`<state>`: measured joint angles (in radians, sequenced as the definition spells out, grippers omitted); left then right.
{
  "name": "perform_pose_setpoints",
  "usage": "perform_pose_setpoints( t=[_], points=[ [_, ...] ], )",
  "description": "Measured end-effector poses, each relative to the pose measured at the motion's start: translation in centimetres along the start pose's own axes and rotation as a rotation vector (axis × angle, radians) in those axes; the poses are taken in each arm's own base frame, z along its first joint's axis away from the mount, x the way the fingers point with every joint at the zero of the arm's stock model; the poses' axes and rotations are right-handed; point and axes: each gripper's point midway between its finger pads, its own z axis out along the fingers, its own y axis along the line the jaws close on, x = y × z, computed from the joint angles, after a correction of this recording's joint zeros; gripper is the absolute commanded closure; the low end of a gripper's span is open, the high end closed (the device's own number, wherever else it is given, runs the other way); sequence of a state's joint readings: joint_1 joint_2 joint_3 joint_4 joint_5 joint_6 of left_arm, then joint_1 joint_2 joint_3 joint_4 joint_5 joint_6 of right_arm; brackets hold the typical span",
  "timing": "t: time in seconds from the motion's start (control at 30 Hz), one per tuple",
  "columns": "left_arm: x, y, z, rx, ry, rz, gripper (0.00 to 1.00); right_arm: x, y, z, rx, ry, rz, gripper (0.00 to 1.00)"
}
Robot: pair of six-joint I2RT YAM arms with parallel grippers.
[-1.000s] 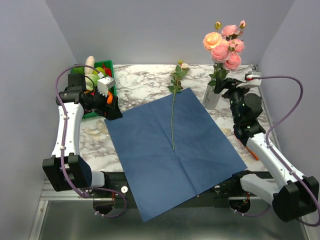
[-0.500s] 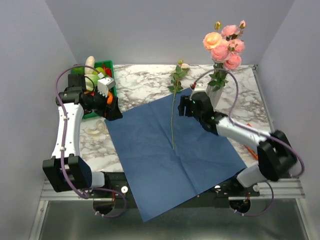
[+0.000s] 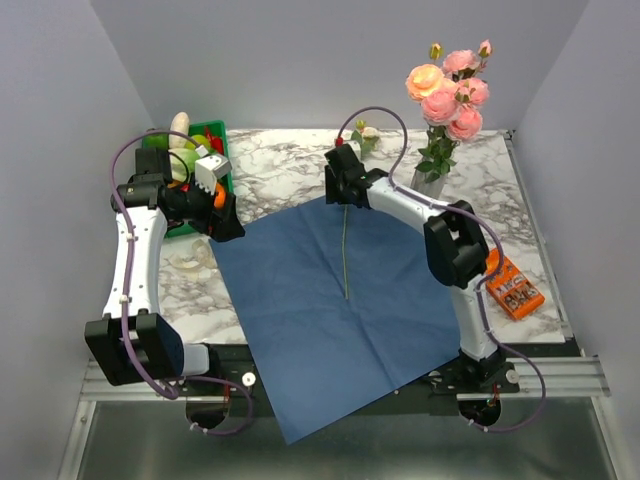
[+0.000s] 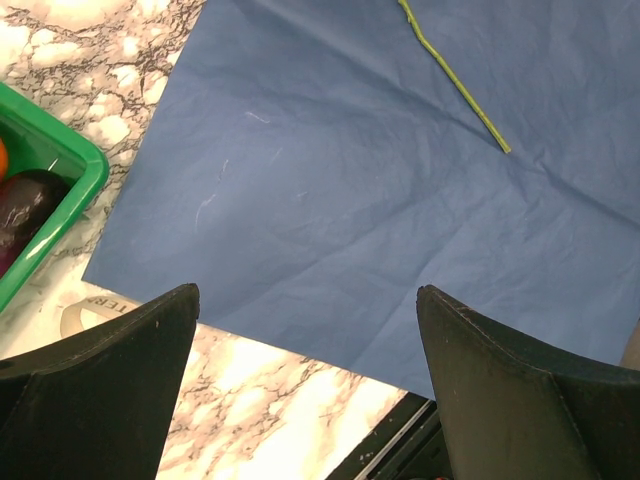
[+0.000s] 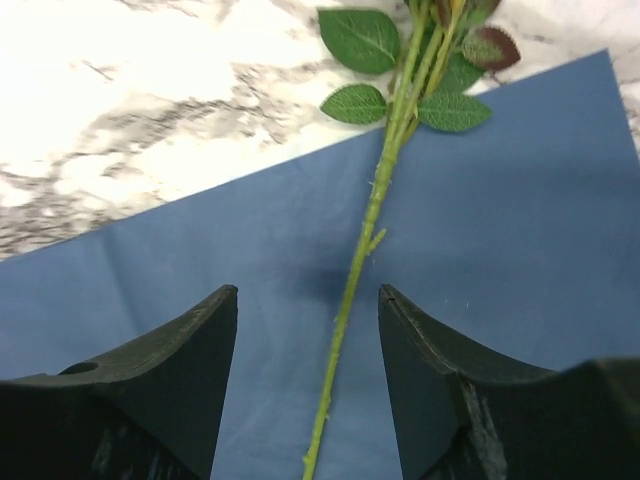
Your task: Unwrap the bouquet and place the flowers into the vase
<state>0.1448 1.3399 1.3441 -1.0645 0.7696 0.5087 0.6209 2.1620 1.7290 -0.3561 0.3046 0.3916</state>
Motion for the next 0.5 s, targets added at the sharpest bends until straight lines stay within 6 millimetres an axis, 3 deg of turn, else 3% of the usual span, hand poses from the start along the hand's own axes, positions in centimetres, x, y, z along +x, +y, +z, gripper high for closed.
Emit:
perform_pose_setpoints(
  t=[0.27, 0.37, 0.5],
  points=[
    [0.0, 0.0, 0.0, 0.000, 0.000, 0.004, 0.01, 3.7, -0.5, 3.8, 0.083, 0.149, -0.025, 0.44],
    [0.0, 0.0, 0.0, 0.000, 0.000, 0.005, 0.01, 3.5, -0.7, 3.9, 0.091, 0.160, -0.006, 0.52],
    [0.3, 0.1, 0.1, 0.002, 0.005, 0.008, 0.01, 3.5, -1.1, 3.9, 0.094, 0.186, 0.008, 0.72]
  ],
)
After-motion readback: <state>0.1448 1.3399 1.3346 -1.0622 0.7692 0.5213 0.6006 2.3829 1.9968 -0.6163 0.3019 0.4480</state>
